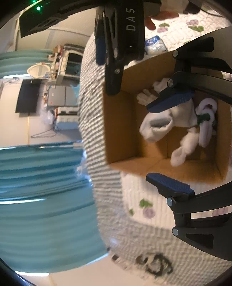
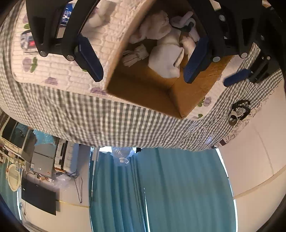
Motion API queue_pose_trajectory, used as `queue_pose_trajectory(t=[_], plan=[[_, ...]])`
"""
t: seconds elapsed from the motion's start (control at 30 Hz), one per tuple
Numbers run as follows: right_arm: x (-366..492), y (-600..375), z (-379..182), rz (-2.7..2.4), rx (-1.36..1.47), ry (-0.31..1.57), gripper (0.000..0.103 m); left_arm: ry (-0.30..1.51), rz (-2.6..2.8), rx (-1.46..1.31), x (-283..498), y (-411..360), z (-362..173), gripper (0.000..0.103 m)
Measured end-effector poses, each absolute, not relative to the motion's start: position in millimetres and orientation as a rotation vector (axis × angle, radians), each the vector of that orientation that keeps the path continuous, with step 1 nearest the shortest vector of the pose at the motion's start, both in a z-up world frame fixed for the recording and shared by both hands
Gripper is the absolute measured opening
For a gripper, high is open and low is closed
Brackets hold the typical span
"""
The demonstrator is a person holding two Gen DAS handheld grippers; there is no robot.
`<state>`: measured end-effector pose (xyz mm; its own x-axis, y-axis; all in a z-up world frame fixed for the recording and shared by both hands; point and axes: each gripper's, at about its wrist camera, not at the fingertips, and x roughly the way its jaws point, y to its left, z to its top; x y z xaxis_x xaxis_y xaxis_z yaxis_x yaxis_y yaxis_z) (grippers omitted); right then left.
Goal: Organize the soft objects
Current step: 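Carry the mask with the right gripper into the box while the left drops its cloth in, then move both open grippers back toward the remaining items on the quilt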
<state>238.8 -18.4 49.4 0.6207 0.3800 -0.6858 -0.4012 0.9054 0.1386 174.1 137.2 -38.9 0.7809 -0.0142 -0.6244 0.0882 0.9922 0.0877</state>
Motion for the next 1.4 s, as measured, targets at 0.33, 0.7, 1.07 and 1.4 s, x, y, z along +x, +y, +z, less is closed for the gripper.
queue_pose_trajectory(t=[0.33, 0.7, 1.07, 1.4], plan=[[192.0, -78.2, 128.0, 0.408, 0.005, 0.694, 0.092, 0.503, -0.093, 0.115, 117.2, 102.3, 53.4, 0.071], [128.7, -188.3, 177.4, 0.316, -0.003, 0.652, 0.092, 0.444, -0.145, 0.051, 82.8, 37.8, 93.2, 0.090], [123.9, -279.3, 103.1, 0.267, 0.037, 0.739, 0.092, 0.605, -0.206, 0.087, 105.0, -50.3, 20.9, 0.089], [147.1, -283.7, 2.1, 0.316, -0.118, 0.850, 0.092, 0.722, -0.162, 0.139, 138.9, -82.4, -76.2, 0.089]])
